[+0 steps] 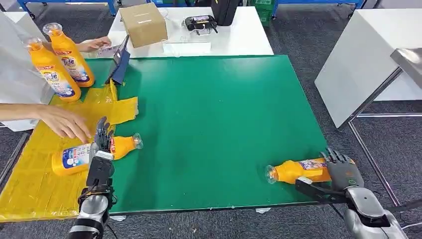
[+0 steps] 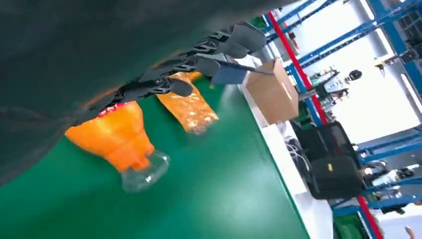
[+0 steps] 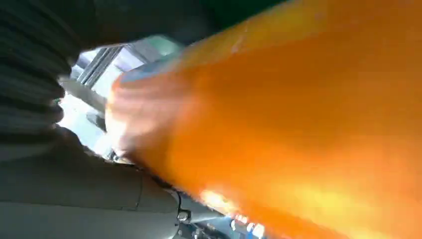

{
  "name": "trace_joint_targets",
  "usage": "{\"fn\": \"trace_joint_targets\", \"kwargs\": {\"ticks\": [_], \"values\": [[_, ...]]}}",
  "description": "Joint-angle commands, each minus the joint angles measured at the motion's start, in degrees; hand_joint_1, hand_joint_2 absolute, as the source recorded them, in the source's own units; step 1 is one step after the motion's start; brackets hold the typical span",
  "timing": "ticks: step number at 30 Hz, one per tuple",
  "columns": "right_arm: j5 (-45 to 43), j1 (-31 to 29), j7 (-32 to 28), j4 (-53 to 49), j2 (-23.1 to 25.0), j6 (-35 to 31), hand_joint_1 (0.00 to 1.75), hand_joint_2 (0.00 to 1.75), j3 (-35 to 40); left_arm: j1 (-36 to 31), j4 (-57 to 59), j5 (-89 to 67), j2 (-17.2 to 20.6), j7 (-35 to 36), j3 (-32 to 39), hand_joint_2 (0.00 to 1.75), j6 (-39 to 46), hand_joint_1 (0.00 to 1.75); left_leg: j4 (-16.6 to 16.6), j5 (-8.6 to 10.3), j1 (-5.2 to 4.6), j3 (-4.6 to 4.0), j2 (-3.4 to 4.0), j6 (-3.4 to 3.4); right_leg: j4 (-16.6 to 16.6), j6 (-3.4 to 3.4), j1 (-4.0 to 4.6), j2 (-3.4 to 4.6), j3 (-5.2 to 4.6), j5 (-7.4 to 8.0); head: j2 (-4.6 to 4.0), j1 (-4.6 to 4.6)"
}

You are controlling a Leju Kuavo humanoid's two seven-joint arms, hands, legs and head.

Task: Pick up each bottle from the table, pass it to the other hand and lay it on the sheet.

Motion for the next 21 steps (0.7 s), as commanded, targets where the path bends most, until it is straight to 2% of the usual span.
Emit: {"fn": "trace_joint_targets", "kwargs": {"ticks": [1, 3, 4, 6, 7, 10, 13, 15, 18, 21], "values": [[-0.3, -1.1, -2.0, 3.3, 6.2, -3.0, 1.75, 1.75, 4.2, 0.6, 0.4, 0.9, 0.0, 0.9, -2.4, 0.00, -1.3, 0.00, -0.1, 0.00, 0.17, 0.18, -0.24, -0.12, -0.2, -0.13, 0.12, 0.12, 0.24, -0.02, 0.00, 0.04], [0.0, -0.9, -2.1, -3.9, 8.9, -4.5, 1.75, 1.75, 5.9, 3.3, -3.5, -0.5, -0.1, 2.0, -3.8, 0.00, -2.3, 0.00, -0.1, -0.05, 0.15, 0.25, -0.09, -0.15, -0.1, -0.15, 0.10, 0.31, 0.24, -0.03, 0.00, 0.02], [-0.6, -1.1, -2.5, -7.0, 10.7, -6.1, 1.75, 1.75, 6.5, 4.4, -5.1, -1.1, -0.2, 2.4, -4.5, 0.00, -2.7, 0.00, -0.2, 0.02, 0.13, 0.18, 0.07, -0.14, -0.2, -0.10, 0.10, 0.35, 0.65, 0.07, 0.00, 0.04], [-4.3, -1.8, -4.3, -13.2, 14.7, -9.1, 1.75, 1.75, 8.2, 6.4, -8.1, -3.0, -0.3, 3.5, -6.5, 0.00, -3.6, 0.00, -0.1, 0.16, 0.14, 0.27, 0.19, -0.19, -0.1, -0.15, 0.10, 0.54, 0.80, 0.20, 0.00, 0.04], [-6.2, -2.0, -5.4, -16.1, 16.9, -12.6, 1.75, 1.75, 8.6, 7.0, -9.2, -3.6, -0.5, 3.6, -7.7, 0.00, -3.9, 0.00, 0.0, 0.19, 0.12, 0.21, 0.26, -0.18, 0.0, -0.15, 0.09, 0.51, 0.71, 0.47, 0.00, 0.02], [-15.8, -4.0, -8.2, -21.5, 21.8, -17.2, 1.75, 1.75, 10.6, 7.1, -10.3, -4.7, -0.4, 4.0, -12.1, 0.00, -4.7, 0.00, 0.1, 0.13, 0.12, 0.04, 0.28, -0.26, 0.2, -0.21, 0.10, 0.63, 0.42, 0.37, 0.00, 0.00], [-28.0, -6.7, -11.3, -22.2, 25.9, -17.4, 1.75, 1.75, 11.3, 5.7, -9.4, -3.8, -0.3, 3.9, -16.1, 0.00, -5.7, 0.00, 0.1, 0.26, 0.09, -0.41, -0.04, -0.28, 0.4, -0.17, 0.07, 0.36, 0.02, 0.25, 0.00, 0.00], [-27.9, -7.2, -11.3, -22.2, 26.2, -17.4, 1.75, 1.75, 11.6, 5.7, -9.3, -3.9, -0.5, 3.9, -16.4, 0.00, -5.7, 0.00, 0.0, 0.39, 0.09, -0.48, -0.19, -0.22, 0.4, -0.16, 0.07, 0.11, 0.02, 0.27, 0.00, 0.00], [-39.6, -9.4, -14.0, -18.8, 29.0, -15.1, 1.75, 1.75, 11.2, 4.3, -7.9, -2.3, 0.2, 3.4, -18.6, 0.00, -6.8, 0.00, 0.1, 0.30, 0.12, -0.35, -0.24, -0.25, 0.3, -0.20, 0.09, 0.19, 0.20, 0.20, 0.00, 0.00], [-42.2, -11.1, -14.4, -16.2, 30.2, -14.3, 1.75, 1.75, 11.7, 3.6, -7.4, -1.8, 0.0, 3.3, -19.3, 0.00, -7.0, 0.00, 0.1, 0.35, 0.10, -0.43, -0.26, -0.25, 0.4, -0.22, 0.07, 0.17, 0.13, 0.22, 0.00, 0.02]]}}
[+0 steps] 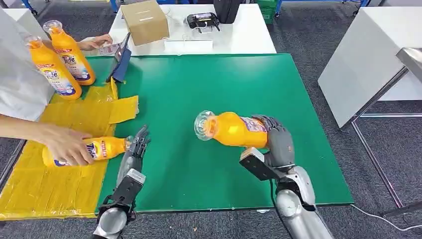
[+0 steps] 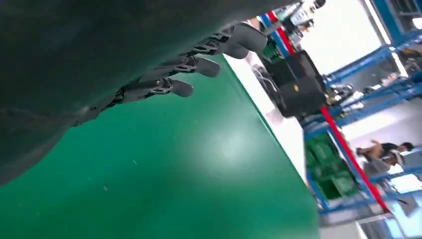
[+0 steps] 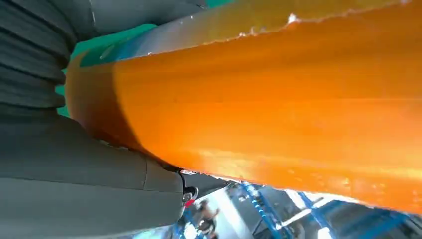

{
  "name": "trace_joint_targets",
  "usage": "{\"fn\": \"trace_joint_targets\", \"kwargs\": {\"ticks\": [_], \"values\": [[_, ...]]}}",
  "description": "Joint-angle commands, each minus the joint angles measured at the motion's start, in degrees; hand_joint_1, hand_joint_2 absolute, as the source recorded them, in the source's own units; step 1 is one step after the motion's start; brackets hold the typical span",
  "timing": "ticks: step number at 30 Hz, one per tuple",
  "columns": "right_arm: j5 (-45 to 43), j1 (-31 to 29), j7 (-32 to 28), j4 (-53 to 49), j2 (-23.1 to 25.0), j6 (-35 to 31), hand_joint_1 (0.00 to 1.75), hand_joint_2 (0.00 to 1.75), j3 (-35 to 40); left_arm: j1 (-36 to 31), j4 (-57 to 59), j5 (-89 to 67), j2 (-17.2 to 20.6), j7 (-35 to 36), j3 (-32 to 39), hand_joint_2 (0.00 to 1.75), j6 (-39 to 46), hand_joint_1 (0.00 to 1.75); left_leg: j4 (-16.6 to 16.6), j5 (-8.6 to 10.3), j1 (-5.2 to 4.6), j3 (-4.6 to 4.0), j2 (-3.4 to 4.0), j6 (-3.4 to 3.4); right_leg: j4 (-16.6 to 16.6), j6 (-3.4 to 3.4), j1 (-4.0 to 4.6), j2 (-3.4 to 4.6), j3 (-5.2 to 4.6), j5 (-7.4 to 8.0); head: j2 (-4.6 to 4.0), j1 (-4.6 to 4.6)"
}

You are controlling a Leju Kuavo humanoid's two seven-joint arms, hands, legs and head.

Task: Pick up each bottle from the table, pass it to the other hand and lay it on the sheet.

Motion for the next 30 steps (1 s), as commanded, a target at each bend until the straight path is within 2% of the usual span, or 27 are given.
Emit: {"fn": "trace_joint_targets", "kwargs": {"ticks": [1, 8, 13, 14, 19, 21, 30], "values": [[-14.1, -6.9, -2.9, 5.2, 8.0, 2.9, 1.75, 1.75, 1.7, -3.2, 2.6, 1.9, 1.3, -0.3, -6.6, 0.00, -1.2, 0.00, 0.0, -0.07, 0.01, 0.09, 0.00, -0.06, 0.0, -0.06, -0.02, 0.26, 0.07, -0.04, 0.00, -0.02], [-24.4, -11.0, -3.4, 15.8, 11.6, 8.8, 1.75, 1.75, 5.3, -4.5, 1.4, 3.3, 1.5, -1.6, -9.6, 0.00, 0.4, 0.00, 0.0, -0.10, 0.02, 0.16, 0.02, -0.09, 0.0, -0.08, -0.01, 0.32, 0.12, -0.04, 0.00, -0.02], [-27.6, -12.2, -4.9, 24.4, 14.0, 10.9, 1.75, 1.75, 10.6, -4.7, -0.4, 2.2, 2.5, -1.8, -11.0, 0.00, 4.4, 0.00, 0.0, -0.16, 0.07, 0.25, 0.08, -0.10, -0.1, -0.09, 0.04, 0.42, 0.20, -0.06, 0.00, 0.00], [-28.2, -12.3, -4.8, 25.6, 14.2, 11.6, 1.75, 1.75, 11.9, -4.8, -0.5, 1.9, 2.7, -1.8, -11.4, 1.75, 5.1, 0.00, 0.0, -0.10, 0.06, 0.16, 0.05, -0.08, -0.1, -0.07, 0.04, 0.32, 0.12, -0.03, 0.00, -0.02], [-28.7, -12.3, -5.3, 29.7, 15.7, 12.3, 1.75, 1.75, 16.3, -4.8, -1.7, 0.3, 3.4, -2.4, -12.5, 1.75, 7.6, 0.00, 0.0, -0.19, 0.09, 0.29, 0.00, -0.11, 0.0, -0.14, 0.04, 0.39, 0.27, -0.14, 0.00, 0.00], [-28.9, -12.3, -5.4, 31.6, 16.2, 12.8, 1.75, 1.75, 18.3, -5.2, -1.7, -1.4, 3.6, -2.1, -13.5, 1.75, 8.6, 0.00, 0.0, -0.09, 0.05, 0.07, 0.01, -0.07, 0.0, -0.09, 0.03, 0.23, 0.04, -0.07, 0.00, 0.00], [-27.3, -12.6, -5.1, 33.1, 16.2, 11.8, 1.75, 1.75, 21.1, -6.3, -0.1, -1.8, 3.6, -1.6, -14.9, 1.75, 8.8, 0.00, 0.0, -0.15, 0.06, 0.16, -0.19, -0.10, 0.0, -0.13, 0.01, 0.19, 0.16, -0.17, 0.00, 0.00]]}}
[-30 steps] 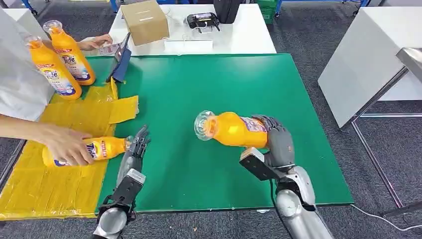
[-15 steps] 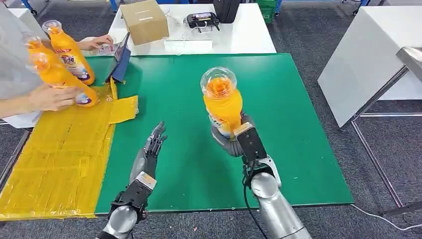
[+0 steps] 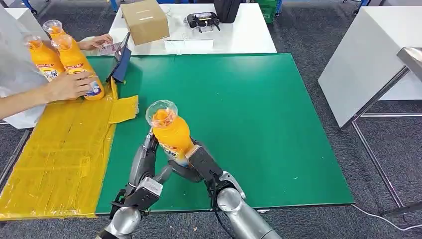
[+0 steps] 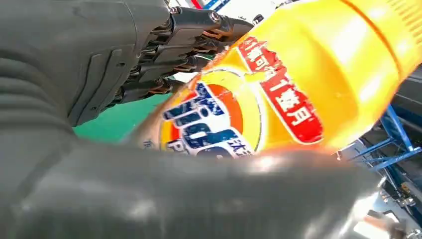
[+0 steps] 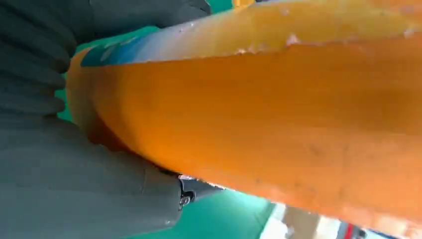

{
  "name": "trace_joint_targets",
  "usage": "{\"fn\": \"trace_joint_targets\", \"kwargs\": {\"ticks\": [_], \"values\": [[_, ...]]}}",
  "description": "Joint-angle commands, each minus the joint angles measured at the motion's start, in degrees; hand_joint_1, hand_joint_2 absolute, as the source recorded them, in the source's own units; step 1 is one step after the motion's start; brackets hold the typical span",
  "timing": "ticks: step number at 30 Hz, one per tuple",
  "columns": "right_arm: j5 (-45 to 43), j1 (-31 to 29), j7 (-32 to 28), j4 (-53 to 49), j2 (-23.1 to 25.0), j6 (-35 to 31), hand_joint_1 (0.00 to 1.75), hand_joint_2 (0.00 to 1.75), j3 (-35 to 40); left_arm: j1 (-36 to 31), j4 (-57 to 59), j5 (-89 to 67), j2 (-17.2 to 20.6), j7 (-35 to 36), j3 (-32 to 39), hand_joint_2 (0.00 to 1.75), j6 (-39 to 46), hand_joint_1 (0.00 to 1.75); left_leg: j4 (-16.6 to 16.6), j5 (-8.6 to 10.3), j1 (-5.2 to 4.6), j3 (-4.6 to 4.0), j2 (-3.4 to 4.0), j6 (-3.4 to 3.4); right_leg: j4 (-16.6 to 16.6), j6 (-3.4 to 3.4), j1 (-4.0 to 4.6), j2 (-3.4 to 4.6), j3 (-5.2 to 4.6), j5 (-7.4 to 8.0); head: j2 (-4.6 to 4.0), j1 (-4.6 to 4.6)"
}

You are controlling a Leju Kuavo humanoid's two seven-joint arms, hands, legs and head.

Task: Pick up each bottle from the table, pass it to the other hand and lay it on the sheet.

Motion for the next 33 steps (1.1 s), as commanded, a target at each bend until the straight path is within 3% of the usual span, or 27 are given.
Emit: {"fn": "trace_joint_targets", "kwargs": {"ticks": [1, 3, 11, 13, 15, 16, 17, 33], "values": [[2.2, -3.6, 0.0, 7.2, -0.5, -1.0, 1.75, 1.75, 5.5, -2.9, 2.5, -0.3, 2.2, 0.6, -3.5, 1.75, 0.0, 0.00, 0.0, -0.08, 0.06, 0.20, -0.07, -0.06, 0.0, -0.06, 0.02, 0.18, 0.21, -0.07, 0.00, 0.02], [5.9, -3.9, 0.3, 7.1, -0.8, -3.4, 1.75, 1.75, 7.7, -3.0, 2.8, -1.2, 2.1, 1.2, -3.6, 1.75, 0.7, 0.00, 0.0, -0.11, 0.07, 0.25, -0.11, -0.08, 0.0, -0.08, 0.02, 0.21, 0.26, -0.10, 0.00, 0.00], [6.9, -3.8, 0.4, 6.8, -0.9, -4.0, 1.75, 1.75, 8.2, -3.1, 2.9, -1.5, 2.1, 1.4, -3.6, 1.75, 0.8, 0.00, 0.0, -0.13, 0.07, 0.28, -0.15, -0.08, -0.1, -0.08, 0.02, 0.18, 0.29, -0.13, 0.00, 0.00], [14.3, -4.1, 1.8, 6.2, -1.6, -8.9, 1.75, 1.75, 11.7, -2.8, 2.6, -1.9, 2.0, 2.7, -3.0, 1.75, 0.9, 0.00, 0.0, -0.14, 0.06, 0.26, -0.12, -0.08, 0.0, -0.07, 0.01, 0.20, 0.26, -0.13, 0.00, 0.02], [17.9, -3.6, 2.7, 5.2, -2.0, -9.8, 1.75, 1.75, 13.3, -2.6, 2.0, -1.5, 1.9, 3.3, -1.8, 1.75, 0.7, 0.00, 0.0, -0.18, 0.10, 0.30, -0.12, -0.09, 0.0, -0.09, 0.04, 0.24, 0.31, -0.16, 0.00, 0.00], [19.2, -3.0, 2.3, 4.3, -2.4, -10.1, 1.75, 1.75, 14.0, -2.5, 1.7, -1.0, 1.8, 4.0, -1.0, 1.75, 0.4, 0.09, 0.0, -0.08, 0.05, 0.16, -0.09, -0.06, 0.0, -0.05, 0.02, 0.14, 0.16, -0.07, 0.00, 0.00], [20.8, -2.6, 1.9, 3.5, -2.9, -10.4, 1.75, 1.75, 14.8, -2.6, 1.4, 0.4, 1.8, 4.5, -0.3, 1.75, -1.1, 1.75, 0.0, -0.18, 0.11, 0.33, -0.16, -0.10, 0.0, -0.10, 0.05, 0.22, 0.34, -0.17, 0.00, 0.00], [26.8, -1.7, 1.8, 1.6, -3.7, -10.6, 1.75, 1.75, 16.7, -3.5, 2.5, 11.6, 0.6, 4.0, 7.1, 1.75, -7.8, 1.75, 0.0, -0.14, 0.11, 0.20, -0.24, -0.09, 0.0, -0.10, 0.05, 0.11, 0.18, -0.16, 0.00, -0.02]]}}
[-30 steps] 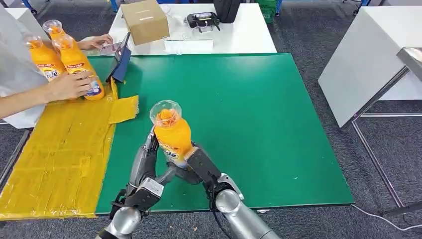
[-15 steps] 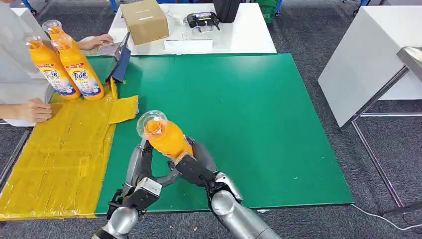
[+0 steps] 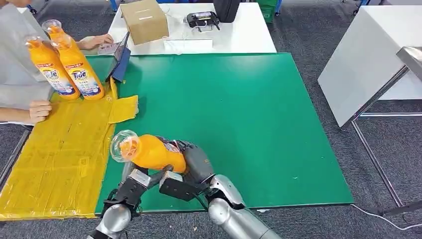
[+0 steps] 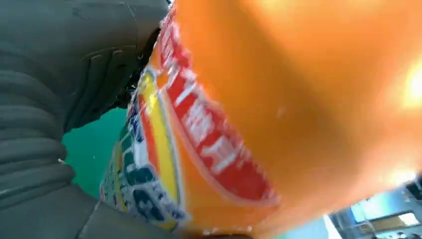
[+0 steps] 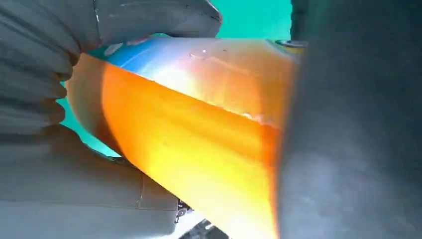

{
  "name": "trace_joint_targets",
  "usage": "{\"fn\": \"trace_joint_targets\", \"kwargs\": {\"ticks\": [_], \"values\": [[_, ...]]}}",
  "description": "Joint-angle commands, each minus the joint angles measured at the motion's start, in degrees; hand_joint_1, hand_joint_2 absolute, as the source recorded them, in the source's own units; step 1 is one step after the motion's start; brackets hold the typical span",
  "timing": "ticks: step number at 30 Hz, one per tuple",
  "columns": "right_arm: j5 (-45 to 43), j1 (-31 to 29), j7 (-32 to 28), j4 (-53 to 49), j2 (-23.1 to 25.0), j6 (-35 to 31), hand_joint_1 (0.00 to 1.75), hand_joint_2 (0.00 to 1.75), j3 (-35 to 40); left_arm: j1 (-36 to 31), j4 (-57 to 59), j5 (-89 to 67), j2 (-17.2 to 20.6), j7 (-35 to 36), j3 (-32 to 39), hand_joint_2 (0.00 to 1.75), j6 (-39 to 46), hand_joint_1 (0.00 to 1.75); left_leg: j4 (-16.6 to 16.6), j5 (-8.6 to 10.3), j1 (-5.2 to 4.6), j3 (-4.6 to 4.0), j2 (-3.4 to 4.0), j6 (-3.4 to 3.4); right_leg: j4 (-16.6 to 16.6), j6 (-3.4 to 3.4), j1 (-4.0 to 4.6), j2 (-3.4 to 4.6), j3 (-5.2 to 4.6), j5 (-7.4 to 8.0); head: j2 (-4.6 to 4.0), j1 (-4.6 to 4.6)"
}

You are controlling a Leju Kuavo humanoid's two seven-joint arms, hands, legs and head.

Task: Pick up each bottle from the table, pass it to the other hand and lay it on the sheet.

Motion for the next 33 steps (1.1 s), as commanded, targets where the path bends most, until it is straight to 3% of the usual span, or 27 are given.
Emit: {"fn": "trace_joint_targets", "kwargs": {"ticks": [1, 13, 14, 15, 16, 18, 19, 24, 25, 26, 28, 30, 31, 32, 33], "values": [[2.1, -0.1, -0.4, 0.9, -1.6, 0.9, 1.75, 1.75, 5.7, -3.9, 2.6, 4.1, -1.6, -0.2, 4.4, 1.75, -2.6, 1.75, 0.0, -0.10, 0.11, 0.21, -0.25, -0.08, -0.1, -0.08, 0.06, 0.05, 0.30, -0.13, 0.00, 0.04], [1.5, -0.4, -0.8, 2.4, -0.8, 1.1, 1.75, 1.75, 5.2, -2.9, 0.6, 7.5, -2.0, -2.3, 6.3, 1.75, -2.7, 1.75, 0.0, -0.14, 0.10, 0.26, -0.21, -0.08, 0.0, -0.08, 0.05, 0.11, 0.34, -0.15, 0.00, 0.00], [0.5, 0.1, -1.3, 1.6, -0.8, 0.4, 1.43, 1.75, 4.3, -2.9, 0.2, 7.4, -2.0, -2.6, 6.5, 1.75, -2.4, 1.75, 0.0, -0.17, 0.12, 0.32, -0.25, -0.09, 0.0, -0.09, 0.06, 0.11, 0.41, -0.19, 0.00, 0.00], [-0.9, 1.0, -2.1, -0.3, -1.1, -1.0, 0.00, 1.75, 2.5, -3.0, -0.1, 6.6, -1.8, -3.0, 6.7, 1.75, -1.1, 1.75, 0.0, -0.15, 0.12, 0.29, -0.29, -0.09, 0.0, -0.09, 0.06, 0.06, 0.39, -0.19, 0.00, 0.00], [-1.6, 1.8, -2.2, -2.5, -1.8, -1.3, 0.00, 1.75, 1.4, -3.2, -0.3, 5.4, -1.6, -3.2, 6.8, 1.75, 0.1, 1.75, 0.0, -0.10, 0.11, 0.20, -0.28, -0.07, 0.0, -0.07, 0.06, 0.00, 0.30, -0.14, 0.00, 0.00], [-3.5, 4.8, -3.6, -11.0, -3.7, -3.4, 0.00, 1.75, -2.9, -4.3, 0.0, -6.5, -0.5, -2.6, 7.5, 1.75, 10.4, 1.75, 0.0, -0.12, 0.12, 0.19, -0.35, -0.07, 0.0, -0.07, 0.07, -0.04, 0.31, -0.17, 0.00, 0.00], [-4.2, 6.2, -3.9, -15.6, -5.2, -3.5, 0.00, 0.00, -4.6, -5.0, 0.2, -10.1, -0.1, -1.5, 7.7, 1.75, 12.5, 1.75, 0.0, -0.06, 0.08, 0.11, -0.35, -0.05, 0.0, -0.05, 0.05, -0.11, 0.21, -0.13, 0.00, 0.02], [-14.0, 14.7, -8.3, -38.5, -9.2, -3.8, 0.00, 0.00, -17.2, -11.8, 12.7, -57.0, 4.7, 16.7, 10.5, 1.75, 24.2, 1.75, 0.0, -0.02, 0.05, 0.05, -0.52, -0.04, 0.0, -0.05, 0.01, -0.31, 0.19, -0.15, 0.00, 0.02], [-15.9, 15.4, -9.6, -40.7, -9.2, -4.2, 0.00, 0.00, -18.9, -14.9, 17.0, -71.2, 12.5, 31.0, 4.1, 1.75, 21.6, 1.75, 0.0, 0.03, 0.01, 0.03, -0.52, -0.03, 0.0, -0.04, -0.03, -0.34, 0.14, -0.11, 0.00, 0.02], [-17.8, 15.9, -10.3, -42.6, -9.2, -4.3, 0.00, 0.00, -20.2, -21.1, 22.4, -71.2, 20.7, 46.2, -14.4, 1.75, 21.2, 1.75, 0.0, -0.06, 0.06, 0.22, -0.69, -0.06, 0.0, -0.08, -0.01, -0.35, 0.39, -0.21, 0.00, 0.04], [-19.0, 16.3, -11.2, -45.4, -9.4, -4.8, 0.00, 0.00, -21.6, -27.6, 36.2, -71.2, 22.5, 54.6, -27.7, 1.75, 20.5, 1.75, 0.0, 0.08, -0.01, 0.03, -0.85, -0.06, 0.0, -0.06, -0.05, -0.58, 0.21, -0.15, 0.00, 0.04], [-19.1, 16.3, -11.3, -45.7, -9.4, -5.0, 0.00, 0.00, -21.6, -28.8, 39.9, -71.2, 22.2, 54.7, -29.1, 1.75, 20.4, 1.75, 0.0, 0.09, 0.04, 0.16, -0.89, -0.13, 0.0, -0.10, -0.02, -0.57, 0.25, -0.17, 0.00, 0.11], [-19.9, 16.1, -12.6, -46.1, -9.4, -5.7, 0.00, 0.00, -21.6, -30.7, 46.0, -71.2, 21.6, 54.2, -31.7, 1.75, 17.1, 1.75, -0.1, 0.11, -0.05, 0.10, -0.33, -0.15, 0.0, -0.12, -0.08, -0.18, -0.04, 0.05, 0.00, -0.04], [-20.1, 16.1, -13.1, -46.6, -9.5, -6.4, 0.00, 1.75, -21.6, -31.4, 50.1, -71.2, 20.9, 51.9, -30.9, 1.75, 16.8, 1.75, -0.1, 0.07, -0.05, 0.20, -0.21, -0.20, 0.0, -0.17, -0.09, -0.04, 0.09, 0.03, 0.00, -0.07], [-20.2, 16.2, -13.5, -47.3, -9.7, -7.1, 0.00, 1.75, -21.6, -32.1, 53.8, -71.2, 20.3, 50.7, -31.0, 1.75, 17.4, 1.75, -0.1, 0.05, 0.01, 0.19, -0.21, -0.21, 0.0, -0.24, -0.01, -0.04, 0.15, 0.08, 0.00, -0.04]]}}
